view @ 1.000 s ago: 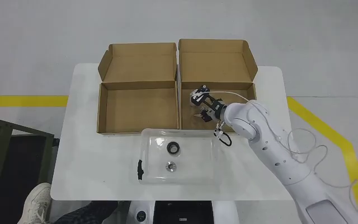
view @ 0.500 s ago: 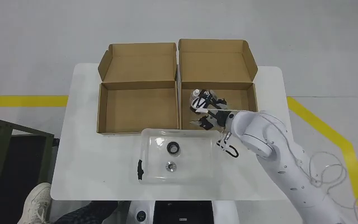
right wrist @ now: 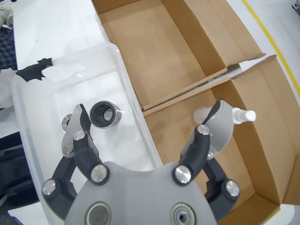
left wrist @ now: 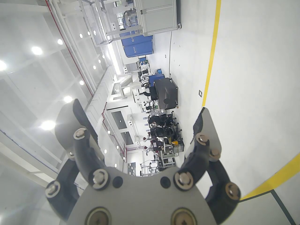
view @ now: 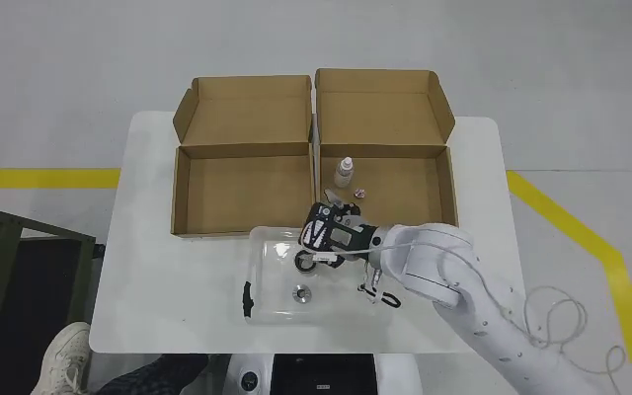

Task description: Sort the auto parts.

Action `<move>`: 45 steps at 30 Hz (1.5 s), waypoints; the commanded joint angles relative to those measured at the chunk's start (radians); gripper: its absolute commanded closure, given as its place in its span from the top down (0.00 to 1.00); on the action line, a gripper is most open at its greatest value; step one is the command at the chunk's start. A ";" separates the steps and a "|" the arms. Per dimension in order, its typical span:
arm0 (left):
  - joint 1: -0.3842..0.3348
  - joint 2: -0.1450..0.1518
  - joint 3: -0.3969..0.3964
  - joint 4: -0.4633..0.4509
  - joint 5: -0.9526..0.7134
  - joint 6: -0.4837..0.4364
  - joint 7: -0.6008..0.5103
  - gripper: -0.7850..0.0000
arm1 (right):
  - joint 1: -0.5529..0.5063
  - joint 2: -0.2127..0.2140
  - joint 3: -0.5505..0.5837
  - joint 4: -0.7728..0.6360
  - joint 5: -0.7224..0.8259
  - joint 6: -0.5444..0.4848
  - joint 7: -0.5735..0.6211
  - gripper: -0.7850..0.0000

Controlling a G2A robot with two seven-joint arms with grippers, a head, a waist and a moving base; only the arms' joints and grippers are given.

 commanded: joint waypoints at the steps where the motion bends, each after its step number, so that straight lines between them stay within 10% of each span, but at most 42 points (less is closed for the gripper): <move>1: 0.000 0.000 0.000 0.000 0.000 0.000 0.000 1.00 | 0.009 -0.004 -0.025 0.015 0.002 -0.032 -0.019 1.00; 45: 0.000 0.000 0.000 0.000 0.000 0.000 0.000 1.00 | -0.010 -0.025 -0.147 0.105 -0.092 -0.125 0.006 0.93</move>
